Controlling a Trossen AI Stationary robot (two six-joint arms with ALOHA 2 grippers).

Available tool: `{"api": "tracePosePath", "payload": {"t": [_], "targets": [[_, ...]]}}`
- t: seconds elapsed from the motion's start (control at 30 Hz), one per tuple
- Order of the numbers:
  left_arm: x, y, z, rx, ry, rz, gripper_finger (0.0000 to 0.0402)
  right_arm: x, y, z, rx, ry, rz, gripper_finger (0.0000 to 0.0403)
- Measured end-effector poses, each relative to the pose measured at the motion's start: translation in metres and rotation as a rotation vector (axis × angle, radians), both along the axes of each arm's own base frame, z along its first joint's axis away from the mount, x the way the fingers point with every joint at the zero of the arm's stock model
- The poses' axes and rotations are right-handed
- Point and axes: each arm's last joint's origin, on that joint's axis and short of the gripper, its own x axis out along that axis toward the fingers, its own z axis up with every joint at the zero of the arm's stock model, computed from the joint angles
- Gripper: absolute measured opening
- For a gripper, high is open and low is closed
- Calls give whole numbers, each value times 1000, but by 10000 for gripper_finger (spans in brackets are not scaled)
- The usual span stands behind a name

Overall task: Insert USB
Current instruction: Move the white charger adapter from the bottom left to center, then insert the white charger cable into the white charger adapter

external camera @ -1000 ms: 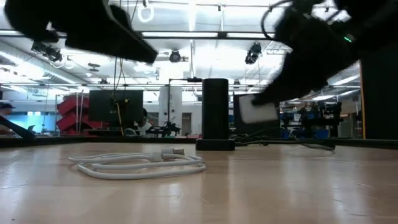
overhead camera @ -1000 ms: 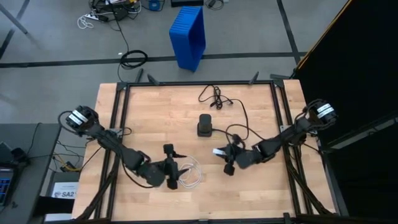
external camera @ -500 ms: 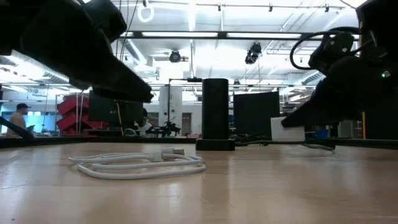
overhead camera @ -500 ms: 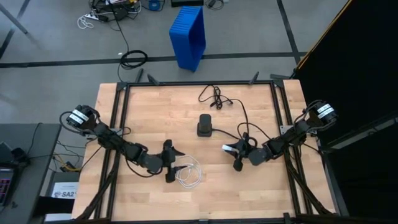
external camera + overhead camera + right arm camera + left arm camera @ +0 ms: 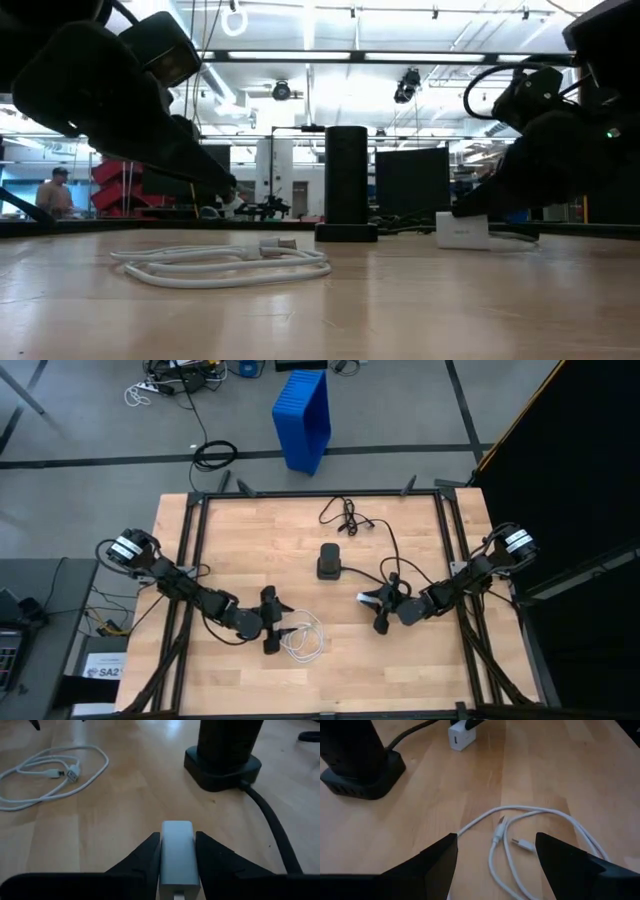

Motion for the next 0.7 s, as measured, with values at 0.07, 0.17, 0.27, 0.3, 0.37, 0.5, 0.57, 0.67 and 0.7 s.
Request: {"api": "tracePosePath", "payload": {"t": [0.07, 0.17, 0.27, 0.3, 0.37, 0.5, 0.57, 0.67, 0.7], "targets": [[-1, 0, -2, -14, 19, -4, 245, 1, 1, 2, -18, -12, 25, 99], [-2, 2, -4, -54, 44, 30, 234, 5, 3, 9, -48, -72, 55, 112], [-2, 5, -6, -96, 66, 56, 223, 7, 4, 16, -74, -123, 75, 124], [-2, 6, -7, -99, 78, 54, 220, 8, 4, 18, -78, -142, 78, 127], [-2, 6, -7, -101, 84, 51, 215, 9, 5, 22, -80, -179, 81, 132], [-1, 7, -7, -100, 87, 58, 209, 20, 6, 35, -51, -274, 68, 140], [-1, 9, -7, -97, 87, 62, 208, 33, 9, 46, -52, -298, 115, 143], [1, 12, -7, -70, 88, 59, 207, 58, 19, 63, -88, -258, 210, 146], [2, 13, -7, -61, 86, 58, 207, 67, 21, 68, -108, -218, 231, 147]]}}
